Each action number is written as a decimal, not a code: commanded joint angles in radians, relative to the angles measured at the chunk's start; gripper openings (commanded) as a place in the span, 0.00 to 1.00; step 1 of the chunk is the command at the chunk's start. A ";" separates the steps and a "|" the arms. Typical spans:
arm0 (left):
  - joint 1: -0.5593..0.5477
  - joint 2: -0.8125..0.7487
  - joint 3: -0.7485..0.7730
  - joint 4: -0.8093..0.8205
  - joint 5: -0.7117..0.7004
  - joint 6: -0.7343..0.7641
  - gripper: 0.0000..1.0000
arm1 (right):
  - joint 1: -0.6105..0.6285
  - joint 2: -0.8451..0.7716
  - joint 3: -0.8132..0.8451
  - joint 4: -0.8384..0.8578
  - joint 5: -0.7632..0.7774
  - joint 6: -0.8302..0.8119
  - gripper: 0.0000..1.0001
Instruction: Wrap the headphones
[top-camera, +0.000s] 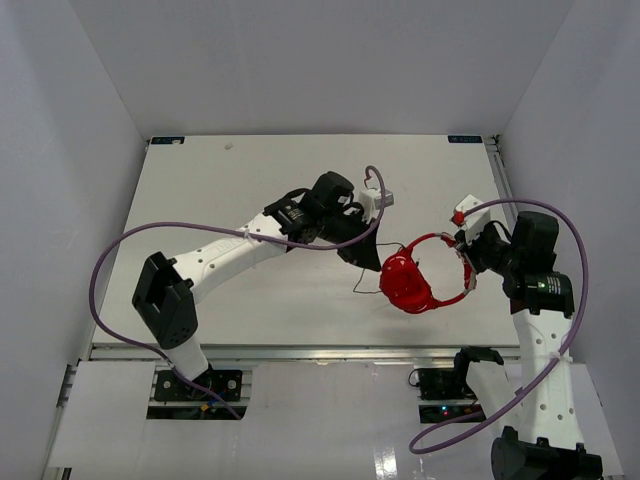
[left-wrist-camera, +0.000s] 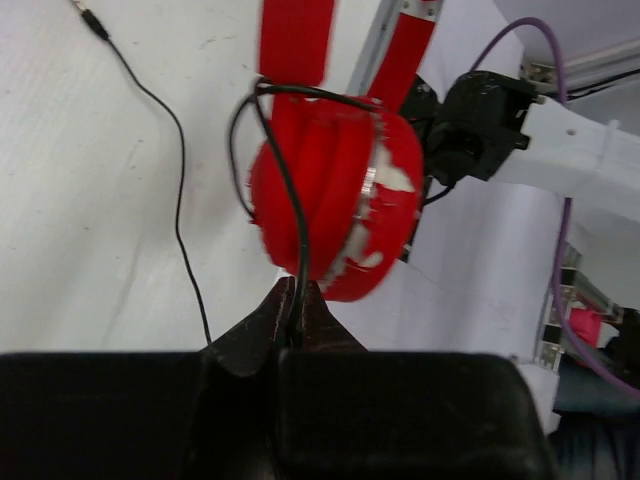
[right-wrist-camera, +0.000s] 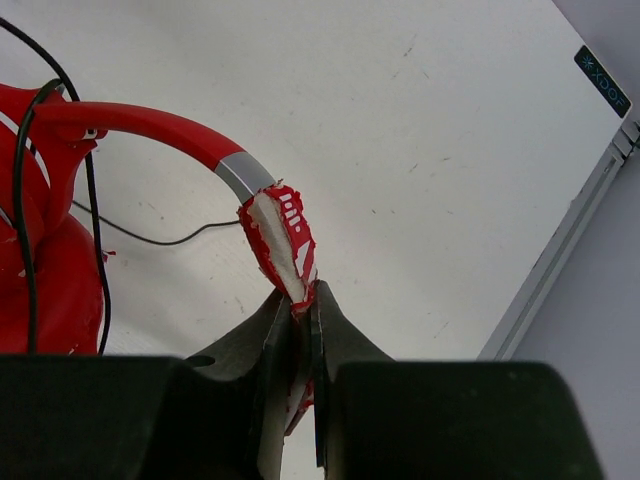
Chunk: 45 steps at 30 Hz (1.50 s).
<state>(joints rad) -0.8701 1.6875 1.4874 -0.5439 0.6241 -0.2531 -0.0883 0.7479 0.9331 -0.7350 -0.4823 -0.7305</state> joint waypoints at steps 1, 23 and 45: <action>-0.025 -0.003 0.107 -0.033 0.097 -0.086 0.05 | 0.010 -0.004 -0.036 0.188 0.127 0.106 0.08; -0.089 0.161 0.264 0.078 0.045 -0.404 0.26 | 0.073 0.051 -0.045 0.302 0.240 0.382 0.08; -0.255 0.125 0.147 0.242 -0.279 -0.316 0.48 | 0.087 0.158 0.027 0.311 0.205 0.682 0.08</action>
<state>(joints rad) -1.0766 1.8771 1.6714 -0.3415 0.4503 -0.6608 -0.0048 0.8979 0.8748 -0.4971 -0.2265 -0.1339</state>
